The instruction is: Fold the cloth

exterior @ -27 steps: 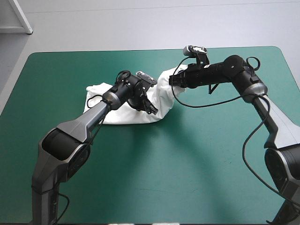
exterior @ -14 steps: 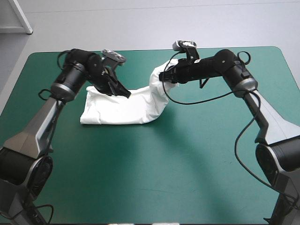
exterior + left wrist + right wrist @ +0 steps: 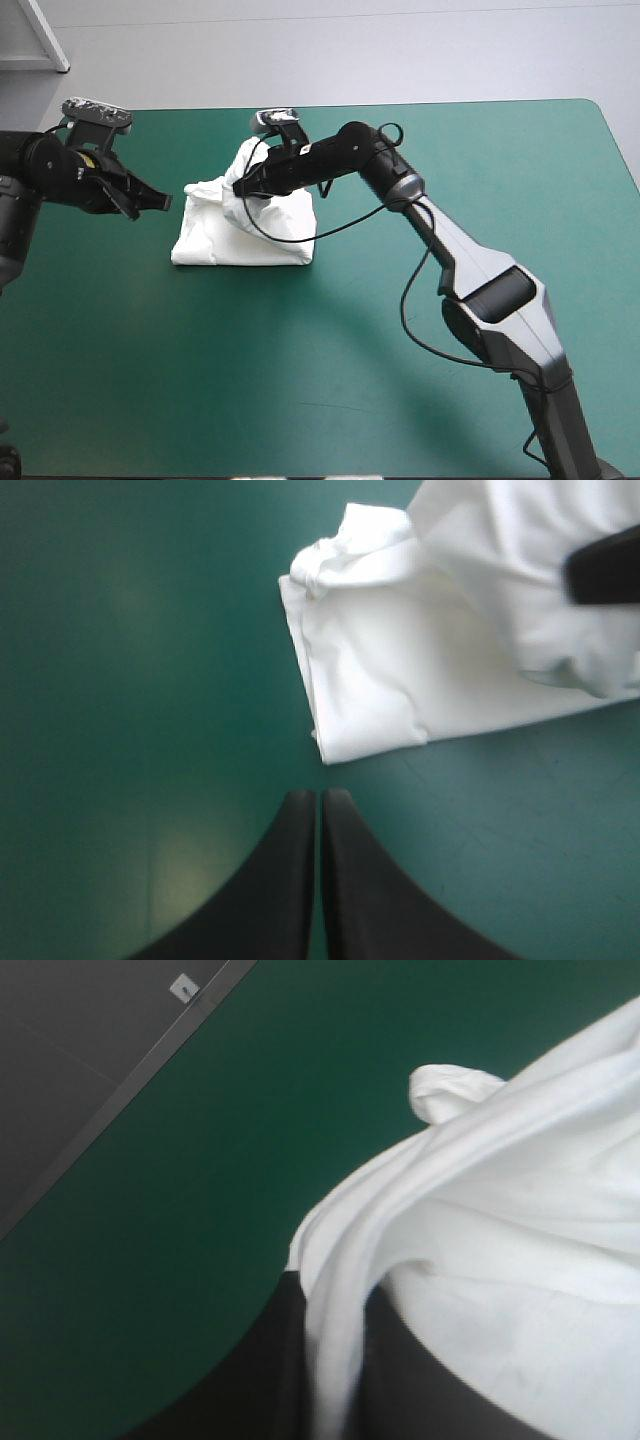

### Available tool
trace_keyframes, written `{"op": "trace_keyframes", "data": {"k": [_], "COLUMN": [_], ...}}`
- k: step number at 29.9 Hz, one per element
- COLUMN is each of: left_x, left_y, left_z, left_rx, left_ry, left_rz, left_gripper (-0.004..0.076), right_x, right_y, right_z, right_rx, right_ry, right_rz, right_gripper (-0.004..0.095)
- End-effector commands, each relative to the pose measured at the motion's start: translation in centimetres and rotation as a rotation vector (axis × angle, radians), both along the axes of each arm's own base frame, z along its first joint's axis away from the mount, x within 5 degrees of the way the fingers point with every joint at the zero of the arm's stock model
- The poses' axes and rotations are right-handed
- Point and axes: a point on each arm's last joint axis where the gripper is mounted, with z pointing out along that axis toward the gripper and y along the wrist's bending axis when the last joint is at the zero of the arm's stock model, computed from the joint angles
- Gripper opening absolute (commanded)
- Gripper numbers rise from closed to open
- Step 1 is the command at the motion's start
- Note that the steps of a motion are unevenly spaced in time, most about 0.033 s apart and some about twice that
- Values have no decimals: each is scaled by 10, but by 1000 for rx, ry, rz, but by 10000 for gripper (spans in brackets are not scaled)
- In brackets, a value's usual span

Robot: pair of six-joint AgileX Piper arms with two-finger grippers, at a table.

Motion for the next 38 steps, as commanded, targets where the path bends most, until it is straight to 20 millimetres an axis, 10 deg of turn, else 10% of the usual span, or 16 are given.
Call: {"op": "trace_keyframes", "data": {"k": [1,10,21,29,38], "left_x": [-36,-64,-73,-77,-73], "left_y": [3,6,3,-6,-4], "left_z": [8,-7,-1,2,5], "left_rx": [-23,-26,-81,-182,-171], "left_ry": [-4,25,0,-5,-55], "left_rz": [9,26,26,-16,-7], "left_gripper": [19,19,19,19,19], "right_x": [-18,-23,-10,32,34], "right_y": [20,39,-14,-61,-81], "right_z": [42,39,68,48,8], "right_rx": [148,208,162,-34,-233], "right_ry": [-74,-72,54,87,208], "right_rz": [52,113,80,-209,-273], "right_gripper": [86,756,600,581,581]}}
